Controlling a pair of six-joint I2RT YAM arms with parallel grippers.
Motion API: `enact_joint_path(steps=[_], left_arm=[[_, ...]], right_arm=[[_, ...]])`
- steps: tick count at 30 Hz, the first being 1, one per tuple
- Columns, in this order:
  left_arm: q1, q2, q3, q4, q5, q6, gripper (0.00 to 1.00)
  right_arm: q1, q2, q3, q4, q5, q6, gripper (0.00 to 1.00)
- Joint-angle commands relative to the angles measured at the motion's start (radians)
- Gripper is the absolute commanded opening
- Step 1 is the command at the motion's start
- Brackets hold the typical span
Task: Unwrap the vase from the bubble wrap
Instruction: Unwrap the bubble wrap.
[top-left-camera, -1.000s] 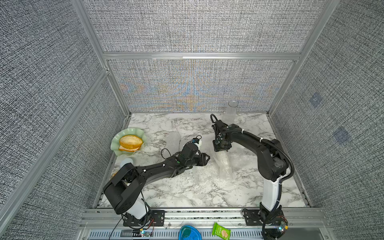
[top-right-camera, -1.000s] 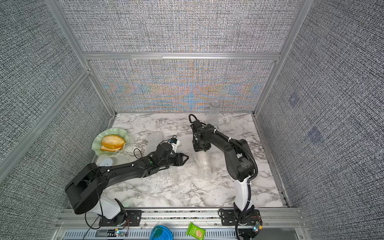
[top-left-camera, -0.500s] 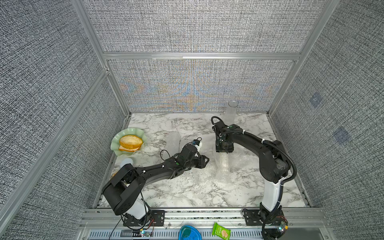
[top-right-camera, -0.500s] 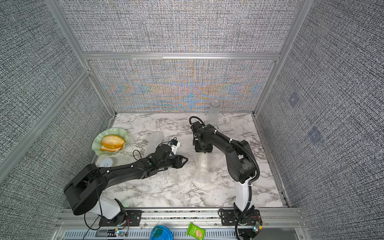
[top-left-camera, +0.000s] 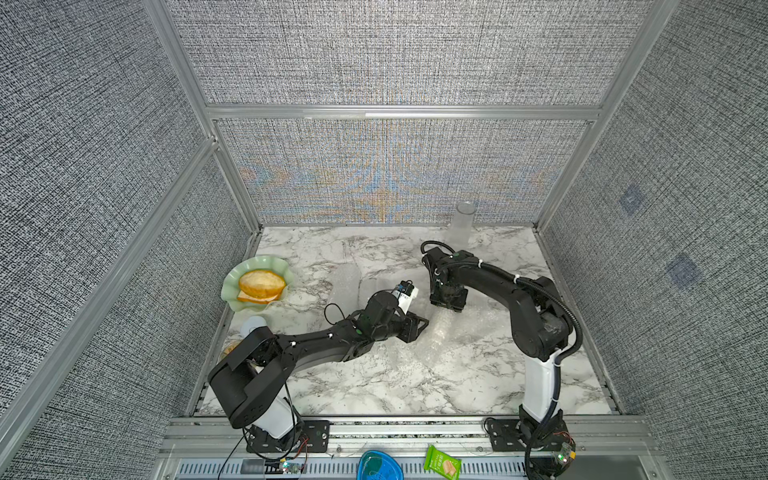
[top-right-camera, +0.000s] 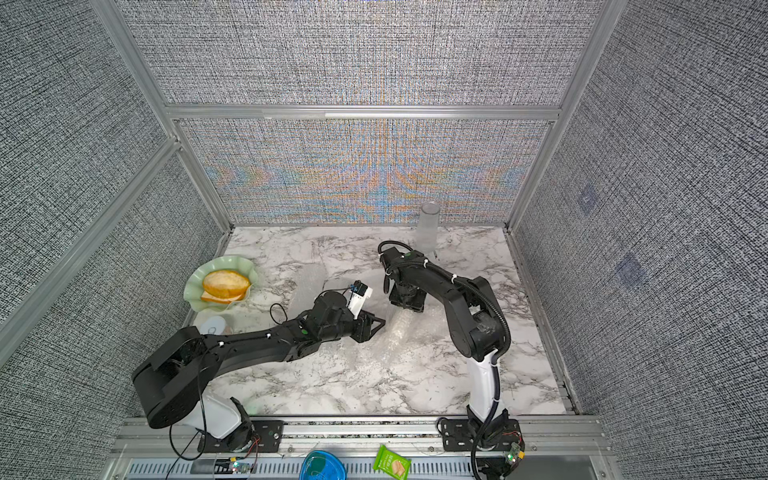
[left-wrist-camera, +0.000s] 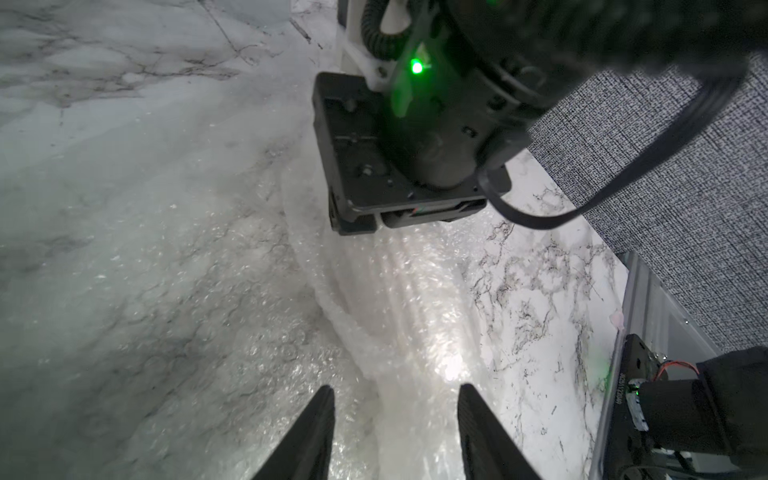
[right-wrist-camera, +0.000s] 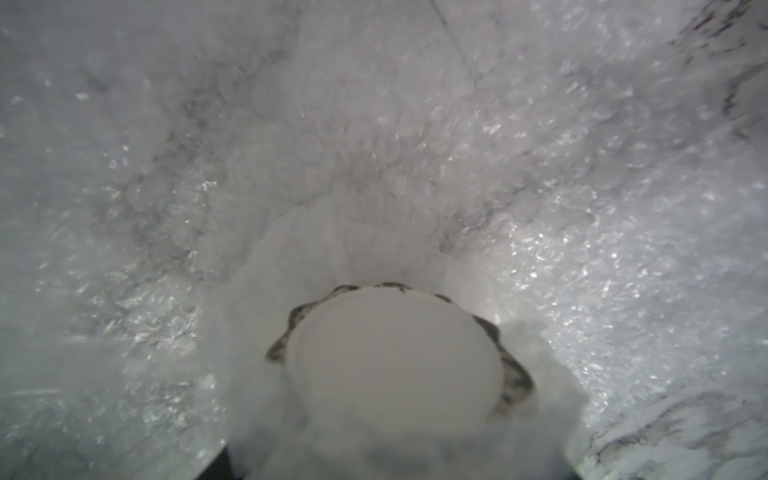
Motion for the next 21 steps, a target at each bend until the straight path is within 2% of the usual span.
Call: enact_joint_path(steps=[1, 14, 21], left_arm=[[-0.020, 0.003, -0.009, 0.086, -0.062, 0.088, 0.51], [-0.145, 0.030, -0.121, 0.330, -0.326, 0.374, 0.61], [-0.228, 0.081, -0.117, 0.408, -0.489, 0.496, 0.65]], right_arm=[[0.000, 0.008, 0.002, -0.016, -0.020, 0.066, 0.37], [-0.010, 0.033, -0.023, 0.060, -0.115, 0.050, 0.39], [-0.017, 0.033, -0.037, 0.081, -0.138, 0.050, 0.39]])
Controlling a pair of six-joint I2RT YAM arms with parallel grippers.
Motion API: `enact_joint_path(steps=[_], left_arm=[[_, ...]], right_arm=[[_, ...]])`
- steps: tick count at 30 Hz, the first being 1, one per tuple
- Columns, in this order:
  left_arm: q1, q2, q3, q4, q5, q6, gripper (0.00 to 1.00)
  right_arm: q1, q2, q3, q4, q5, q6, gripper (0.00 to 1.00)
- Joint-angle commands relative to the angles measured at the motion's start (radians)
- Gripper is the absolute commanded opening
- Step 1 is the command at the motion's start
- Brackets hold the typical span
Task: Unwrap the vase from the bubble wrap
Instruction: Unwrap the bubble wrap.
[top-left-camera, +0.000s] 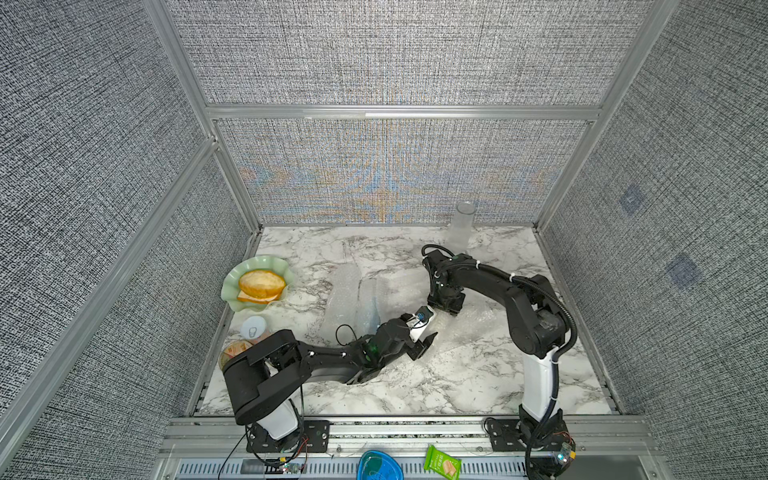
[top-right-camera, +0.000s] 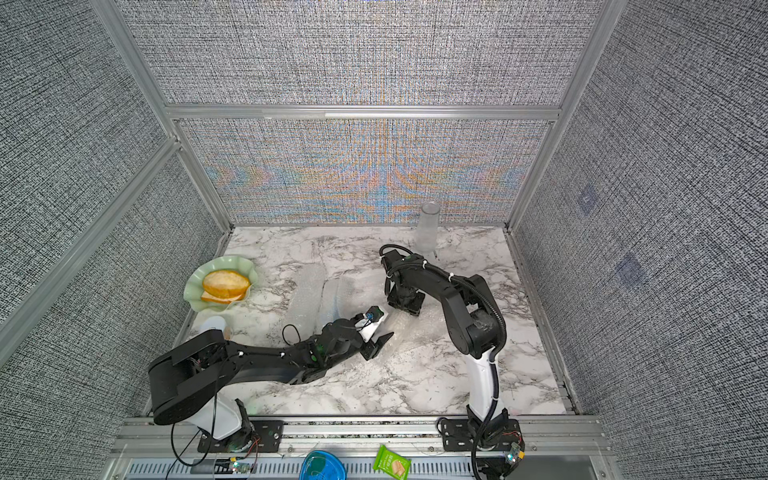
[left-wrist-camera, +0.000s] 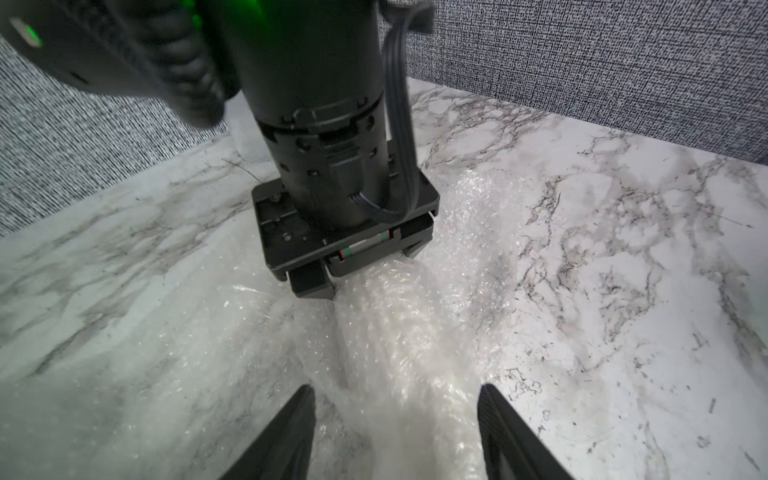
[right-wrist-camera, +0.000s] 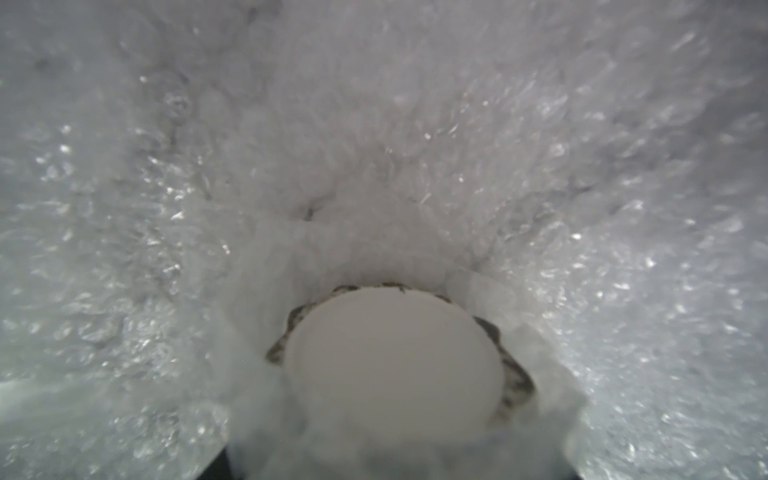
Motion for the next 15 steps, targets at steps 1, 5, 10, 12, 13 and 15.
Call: enact_joint_path(steps=[1, 5, 10, 12, 13, 15], left_arm=[[-0.035, 0.026, 0.010, 0.081, -0.119, 0.100, 0.65], [-0.083, 0.078, 0.046, 0.093, -0.161, 0.172, 0.66], [-0.132, 0.136, 0.081, 0.101, -0.210, 0.266, 0.66], [-0.152, 0.164, 0.102, 0.100, -0.245, 0.285, 0.66], [-0.160, 0.176, 0.108, 0.103, -0.267, 0.293, 0.66], [-0.184, 0.211, 0.131, 0.112, -0.343, 0.318, 0.66]], right_arm=[[-0.001, 0.006, -0.006, 0.010, -0.038, 0.017, 0.39], [-0.004, 0.007, -0.011, 0.019, -0.046, 0.015, 0.39], [-0.007, 0.013, -0.017, 0.033, -0.061, 0.014, 0.39], [-0.009, 0.016, -0.017, 0.039, -0.068, 0.012, 0.39], [-0.010, 0.015, -0.017, 0.040, -0.069, 0.012, 0.39], [-0.012, 0.014, -0.021, 0.045, -0.071, 0.009, 0.39]])
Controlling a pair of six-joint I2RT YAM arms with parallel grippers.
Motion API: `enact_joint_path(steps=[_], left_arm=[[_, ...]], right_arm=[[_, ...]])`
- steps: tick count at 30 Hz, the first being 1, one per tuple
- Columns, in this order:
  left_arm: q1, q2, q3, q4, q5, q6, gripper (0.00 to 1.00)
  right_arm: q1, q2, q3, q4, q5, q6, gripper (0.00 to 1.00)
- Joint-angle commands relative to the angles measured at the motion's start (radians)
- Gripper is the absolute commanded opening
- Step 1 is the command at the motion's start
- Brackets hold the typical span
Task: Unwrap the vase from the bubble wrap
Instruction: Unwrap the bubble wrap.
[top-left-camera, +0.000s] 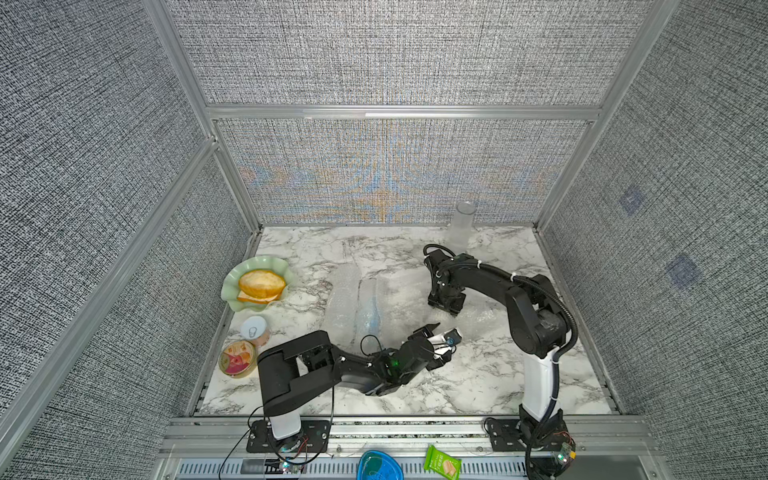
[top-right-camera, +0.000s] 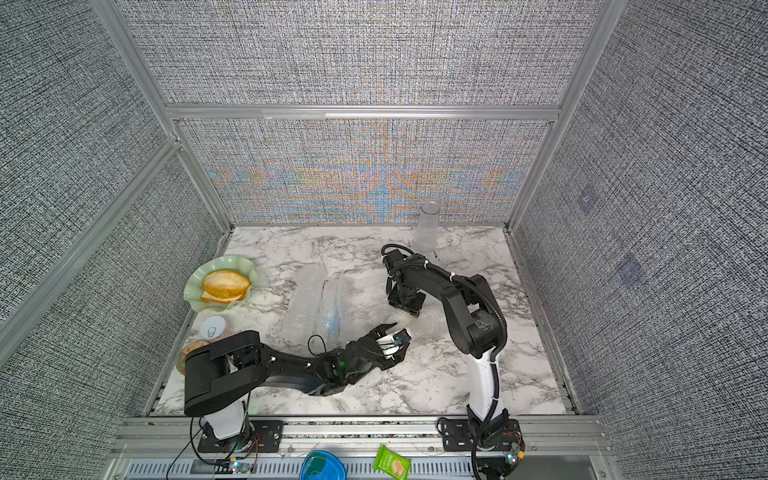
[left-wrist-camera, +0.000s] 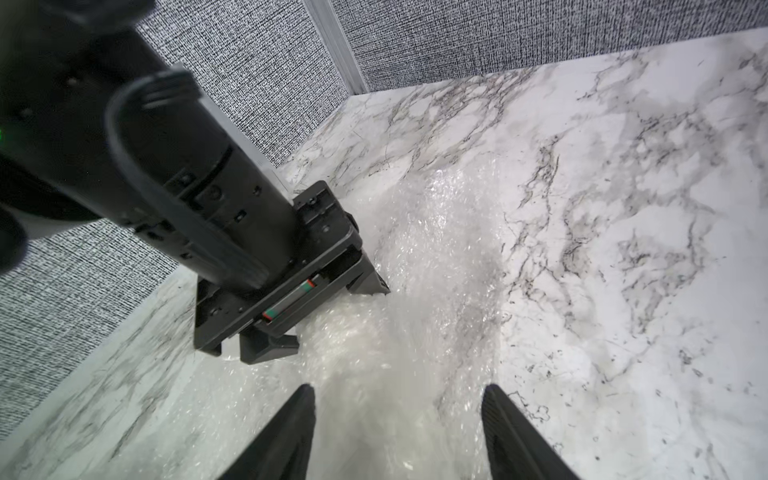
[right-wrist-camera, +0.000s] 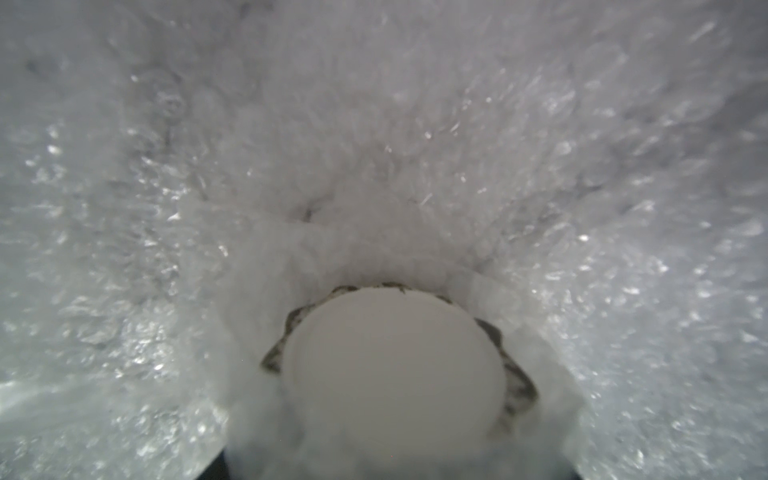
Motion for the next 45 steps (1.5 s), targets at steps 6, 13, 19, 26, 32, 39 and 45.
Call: enact_joint_path(steps=[6, 13, 19, 26, 32, 39, 45], left_arm=[[-0.082, 0.151, 0.126, 0.003, -0.275, 0.151, 0.65], [-0.083, 0.185, 0.197, -0.082, -0.332, 0.171, 0.56], [-0.083, 0.203, 0.203, -0.152, -0.333, 0.173, 0.46], [-0.083, 0.195, 0.188, -0.226, -0.339, 0.156, 0.34], [-0.070, 0.142, 0.198, -0.236, -0.337, 0.100, 0.15], [-0.025, 0.047, 0.166, -0.257, -0.220, -0.050, 0.00], [0.018, -0.019, 0.115, -0.242, -0.124, -0.158, 0.00]], right_arm=[[-0.008, 0.014, -0.025, 0.047, -0.057, 0.007, 0.39], [-0.014, 0.013, -0.031, 0.054, -0.064, -0.002, 0.39], [-0.020, 0.011, -0.036, 0.062, -0.070, -0.008, 0.39], [-0.030, 0.008, -0.038, 0.077, -0.076, -0.010, 0.39], [-0.034, 0.006, -0.038, 0.078, -0.067, -0.016, 0.39], [-0.037, -0.001, -0.047, 0.078, -0.052, -0.029, 0.38], [-0.046, -0.015, -0.060, 0.092, -0.051, -0.043, 0.38]])
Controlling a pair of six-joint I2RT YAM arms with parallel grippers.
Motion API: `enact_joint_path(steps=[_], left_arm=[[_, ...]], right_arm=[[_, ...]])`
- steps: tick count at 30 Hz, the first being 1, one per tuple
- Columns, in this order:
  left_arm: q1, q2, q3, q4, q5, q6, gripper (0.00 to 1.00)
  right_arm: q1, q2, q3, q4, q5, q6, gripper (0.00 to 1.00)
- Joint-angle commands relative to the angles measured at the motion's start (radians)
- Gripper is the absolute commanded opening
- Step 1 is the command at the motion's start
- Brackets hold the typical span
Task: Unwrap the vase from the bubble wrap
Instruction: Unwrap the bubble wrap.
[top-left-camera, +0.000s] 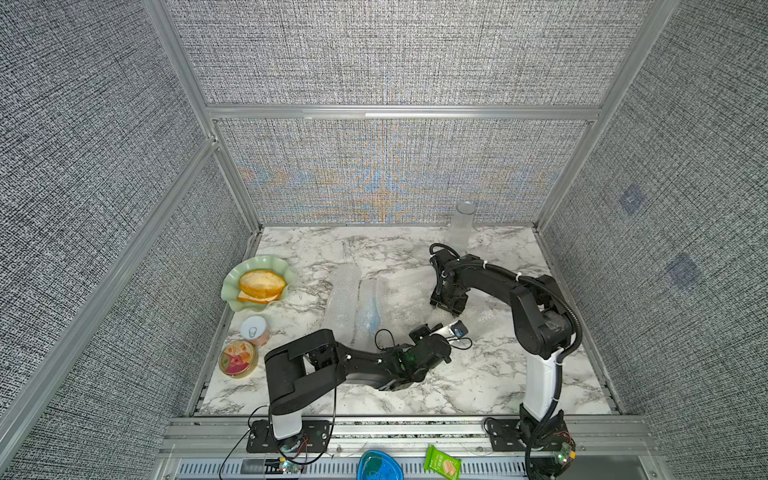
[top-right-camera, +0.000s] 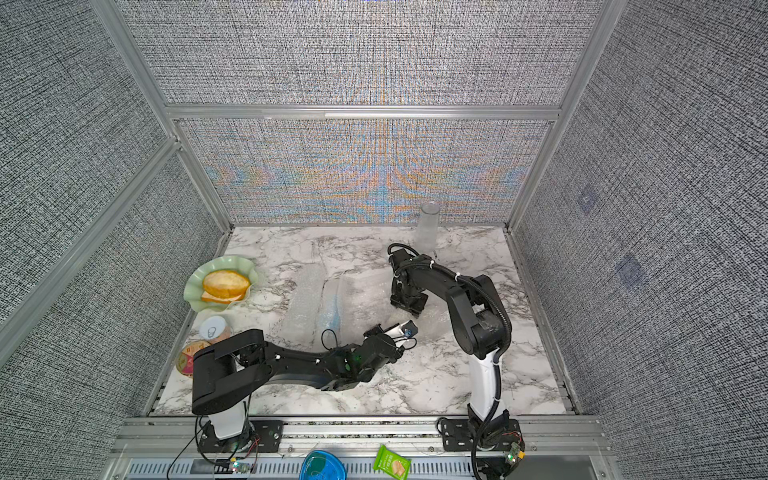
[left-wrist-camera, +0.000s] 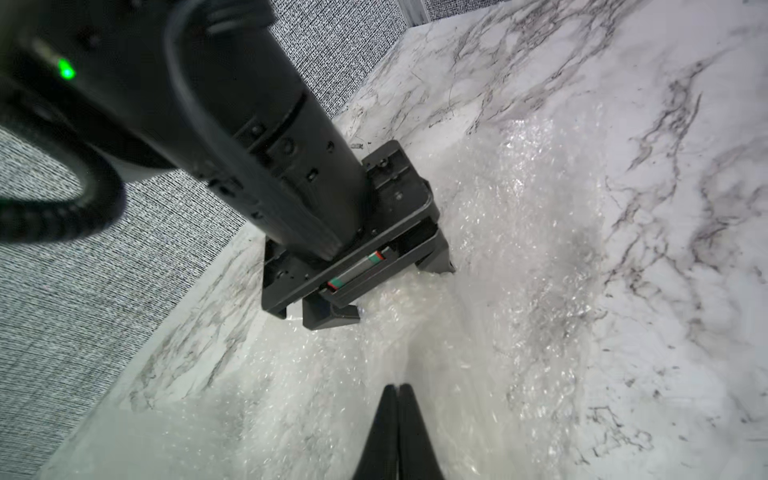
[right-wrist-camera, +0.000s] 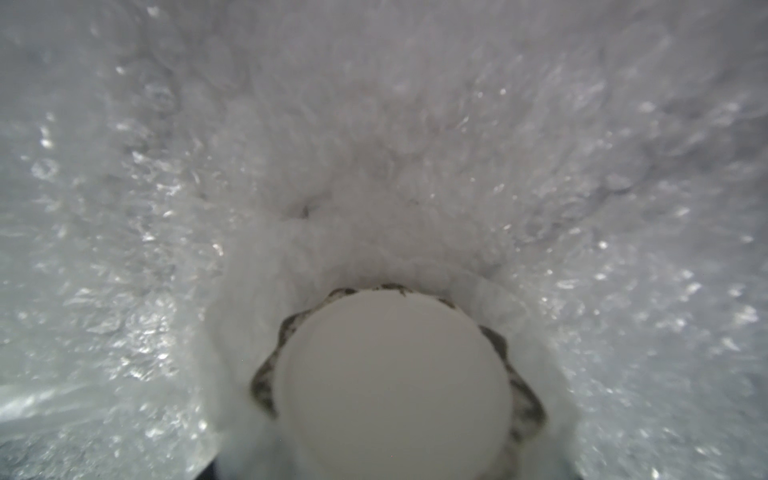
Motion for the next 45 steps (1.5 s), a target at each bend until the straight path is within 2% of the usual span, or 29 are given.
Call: enact_joint_path(steps=[1, 10, 20, 32, 36, 45], left_arm=[[0.021, -0.028, -0.024, 0.014, 0.084, -0.103, 0.00], [0.100, -0.116, -0.147, 0.115, 0.190, -0.302, 0.00], [0.163, -0.194, -0.270, 0.237, 0.176, -0.481, 0.00], [0.187, -0.259, -0.362, 0.268, 0.149, -0.551, 0.00], [0.186, -0.276, -0.396, 0.269, 0.134, -0.575, 0.00], [0.186, -0.412, -0.447, 0.229, 0.130, -0.570, 0.00]], right_arm=[[-0.007, 0.010, -0.011, 0.043, 0.017, -0.010, 0.39], [-0.013, -0.020, -0.036, 0.082, 0.011, -0.074, 0.38], [-0.018, -0.083, -0.034, 0.088, 0.011, -0.188, 0.38], [-0.027, -0.157, 0.008, 0.057, -0.094, -0.372, 0.37], [-0.057, -0.173, -0.016, 0.097, -0.176, -0.424, 0.37], [-0.063, -0.187, 0.023, 0.125, -0.261, -0.453, 0.36]])
